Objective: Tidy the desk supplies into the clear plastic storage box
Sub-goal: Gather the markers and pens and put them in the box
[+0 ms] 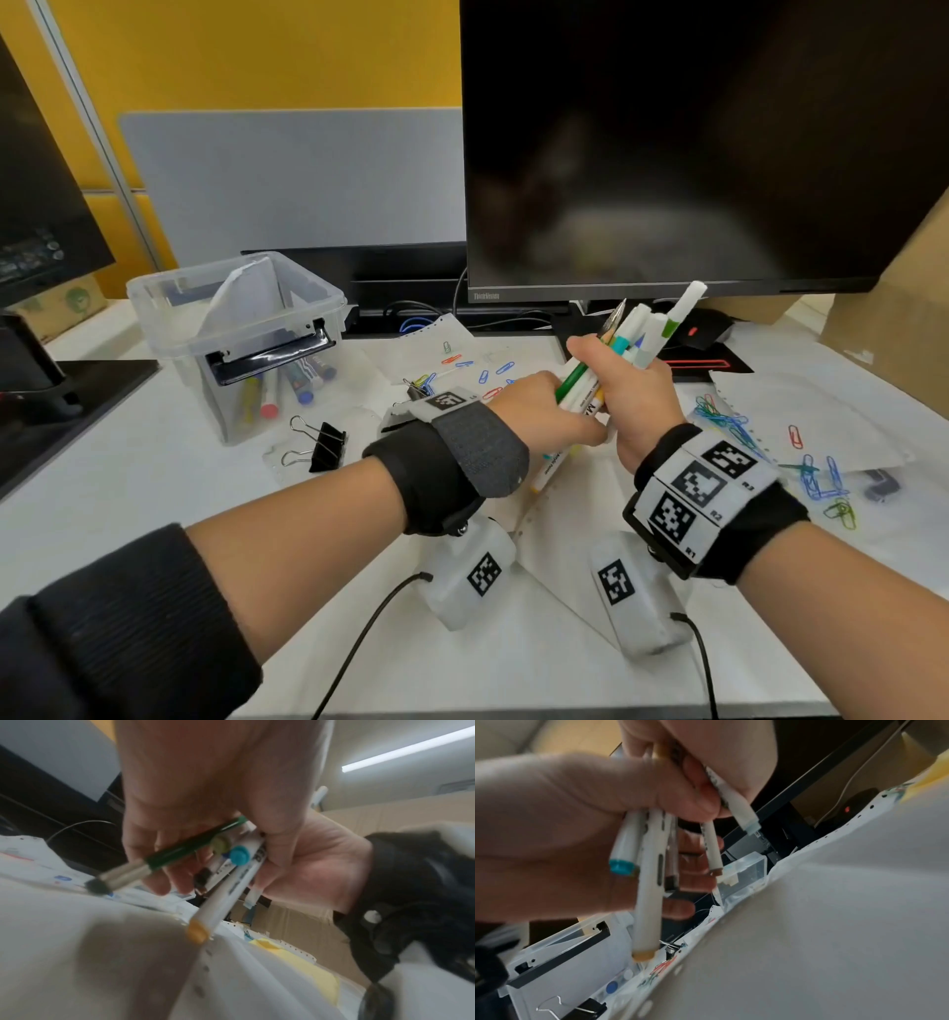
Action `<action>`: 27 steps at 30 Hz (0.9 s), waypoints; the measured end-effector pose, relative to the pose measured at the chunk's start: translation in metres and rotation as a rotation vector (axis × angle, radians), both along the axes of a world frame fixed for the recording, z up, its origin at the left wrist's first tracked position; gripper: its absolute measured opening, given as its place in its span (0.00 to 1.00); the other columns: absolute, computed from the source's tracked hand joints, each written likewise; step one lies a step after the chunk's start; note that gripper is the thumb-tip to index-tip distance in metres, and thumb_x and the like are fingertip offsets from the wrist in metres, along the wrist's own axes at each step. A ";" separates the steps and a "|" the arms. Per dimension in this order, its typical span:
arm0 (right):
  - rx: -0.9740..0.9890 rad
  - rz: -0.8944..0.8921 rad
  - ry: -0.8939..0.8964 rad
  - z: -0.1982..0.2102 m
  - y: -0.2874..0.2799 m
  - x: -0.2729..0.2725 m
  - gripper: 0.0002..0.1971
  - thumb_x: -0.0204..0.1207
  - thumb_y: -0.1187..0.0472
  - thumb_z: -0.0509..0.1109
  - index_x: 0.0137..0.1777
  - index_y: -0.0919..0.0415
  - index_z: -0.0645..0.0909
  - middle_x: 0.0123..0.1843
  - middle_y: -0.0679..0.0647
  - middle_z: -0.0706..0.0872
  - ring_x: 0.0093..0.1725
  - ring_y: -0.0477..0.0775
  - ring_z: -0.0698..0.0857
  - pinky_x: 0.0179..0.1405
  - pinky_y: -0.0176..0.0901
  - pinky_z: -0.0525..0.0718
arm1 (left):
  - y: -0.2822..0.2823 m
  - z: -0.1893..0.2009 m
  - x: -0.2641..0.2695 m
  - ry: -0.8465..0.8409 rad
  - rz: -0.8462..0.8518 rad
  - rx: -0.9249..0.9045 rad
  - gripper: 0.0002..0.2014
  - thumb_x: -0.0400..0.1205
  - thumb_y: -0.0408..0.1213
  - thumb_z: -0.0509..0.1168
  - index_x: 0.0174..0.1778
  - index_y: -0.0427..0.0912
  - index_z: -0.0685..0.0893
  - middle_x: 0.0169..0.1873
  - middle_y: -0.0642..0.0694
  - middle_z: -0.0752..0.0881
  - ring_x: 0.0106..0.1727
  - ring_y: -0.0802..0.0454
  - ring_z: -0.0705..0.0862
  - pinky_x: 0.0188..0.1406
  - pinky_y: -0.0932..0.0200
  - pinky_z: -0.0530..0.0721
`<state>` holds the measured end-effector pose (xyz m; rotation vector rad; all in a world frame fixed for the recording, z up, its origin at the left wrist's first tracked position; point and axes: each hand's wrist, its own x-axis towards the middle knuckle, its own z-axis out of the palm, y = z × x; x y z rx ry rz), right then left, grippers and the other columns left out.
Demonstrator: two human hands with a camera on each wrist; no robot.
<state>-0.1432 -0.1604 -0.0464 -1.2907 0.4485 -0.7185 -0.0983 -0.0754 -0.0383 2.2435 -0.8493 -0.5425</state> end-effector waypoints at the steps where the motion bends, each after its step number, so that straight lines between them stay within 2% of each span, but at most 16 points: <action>1: 0.006 0.011 -0.013 0.002 0.000 -0.001 0.08 0.70 0.65 0.73 0.34 0.56 0.77 0.32 0.53 0.77 0.38 0.52 0.81 0.47 0.50 0.83 | 0.002 0.000 0.002 0.046 0.014 0.008 0.11 0.72 0.45 0.71 0.42 0.47 0.76 0.38 0.49 0.79 0.44 0.49 0.80 0.42 0.59 0.81; 2: 0.017 0.023 -0.026 0.003 0.000 -0.001 0.08 0.71 0.64 0.73 0.34 0.56 0.77 0.32 0.54 0.77 0.38 0.53 0.81 0.48 0.51 0.84 | 0.003 0.000 0.003 0.098 0.017 0.018 0.11 0.71 0.46 0.71 0.40 0.49 0.77 0.39 0.48 0.80 0.46 0.49 0.81 0.46 0.57 0.83; 4: 0.039 0.054 -0.045 0.005 0.000 -0.003 0.08 0.71 0.64 0.73 0.34 0.57 0.77 0.30 0.53 0.77 0.35 0.52 0.82 0.45 0.50 0.86 | 0.006 0.002 0.004 0.200 -0.014 0.049 0.15 0.71 0.46 0.71 0.49 0.45 0.79 0.47 0.44 0.85 0.51 0.47 0.85 0.53 0.52 0.86; 6: 0.050 0.083 -0.056 0.006 -0.001 -0.006 0.08 0.71 0.63 0.73 0.34 0.57 0.76 0.29 0.52 0.77 0.31 0.49 0.83 0.40 0.46 0.86 | 0.009 0.004 0.005 0.315 -0.066 0.058 0.15 0.72 0.42 0.71 0.52 0.42 0.80 0.45 0.43 0.88 0.45 0.43 0.88 0.50 0.50 0.87; 8: 0.062 0.100 -0.062 0.006 -0.002 -0.008 0.08 0.71 0.63 0.72 0.34 0.56 0.76 0.26 0.49 0.77 0.27 0.45 0.84 0.35 0.43 0.85 | 0.014 0.007 0.007 0.398 -0.107 0.066 0.10 0.74 0.38 0.70 0.49 0.41 0.80 0.41 0.44 0.88 0.40 0.42 0.88 0.45 0.53 0.87; 10: 0.083 0.107 -0.078 0.006 -0.004 -0.010 0.08 0.72 0.64 0.72 0.36 0.56 0.76 0.25 0.48 0.77 0.25 0.43 0.84 0.31 0.40 0.85 | 0.018 0.008 0.008 0.418 -0.115 0.083 0.10 0.74 0.37 0.70 0.49 0.41 0.81 0.41 0.44 0.87 0.40 0.43 0.88 0.46 0.52 0.88; 13: 0.113 0.095 -0.093 0.010 -0.008 -0.010 0.08 0.72 0.63 0.72 0.37 0.56 0.74 0.29 0.49 0.76 0.31 0.46 0.81 0.37 0.43 0.84 | 0.021 0.005 0.010 0.437 -0.092 0.095 0.13 0.74 0.38 0.71 0.51 0.40 0.81 0.44 0.44 0.87 0.39 0.45 0.88 0.43 0.54 0.89; 16: 0.201 0.106 -0.116 0.012 -0.011 -0.009 0.10 0.71 0.62 0.72 0.34 0.55 0.73 0.25 0.48 0.74 0.30 0.47 0.79 0.39 0.45 0.83 | 0.022 0.005 0.008 0.624 -0.090 0.040 0.12 0.75 0.34 0.71 0.53 0.36 0.82 0.41 0.41 0.88 0.31 0.50 0.89 0.35 0.62 0.90; 20: 0.262 0.143 -0.136 0.013 -0.016 -0.014 0.17 0.73 0.59 0.70 0.23 0.54 0.72 0.23 0.48 0.72 0.26 0.47 0.76 0.40 0.44 0.79 | 0.018 0.005 0.005 0.840 -0.094 -0.075 0.06 0.77 0.23 0.66 0.49 0.30 0.82 0.34 0.37 0.89 0.32 0.47 0.91 0.37 0.65 0.90; 22: 0.246 0.161 -0.157 0.015 -0.017 -0.018 0.21 0.74 0.60 0.67 0.18 0.52 0.73 0.23 0.47 0.72 0.24 0.45 0.74 0.38 0.42 0.76 | 0.016 0.004 0.005 0.855 -0.067 -0.142 0.05 0.77 0.18 0.62 0.46 0.28 0.81 0.30 0.37 0.89 0.31 0.48 0.90 0.37 0.64 0.90; 24: 0.243 0.181 -0.172 0.017 -0.016 -0.020 0.24 0.74 0.63 0.64 0.15 0.53 0.74 0.22 0.46 0.73 0.23 0.43 0.74 0.36 0.40 0.75 | 0.014 0.002 0.006 0.868 -0.031 -0.197 0.09 0.77 0.15 0.59 0.45 0.28 0.81 0.30 0.37 0.89 0.28 0.49 0.90 0.34 0.63 0.90; 27: 0.234 0.184 -0.139 0.016 -0.014 -0.020 0.17 0.74 0.64 0.64 0.22 0.56 0.71 0.23 0.48 0.71 0.25 0.45 0.73 0.37 0.42 0.75 | 0.011 0.004 0.005 0.857 -0.039 -0.225 0.12 0.76 0.13 0.58 0.47 0.30 0.81 0.32 0.38 0.88 0.28 0.51 0.90 0.35 0.63 0.89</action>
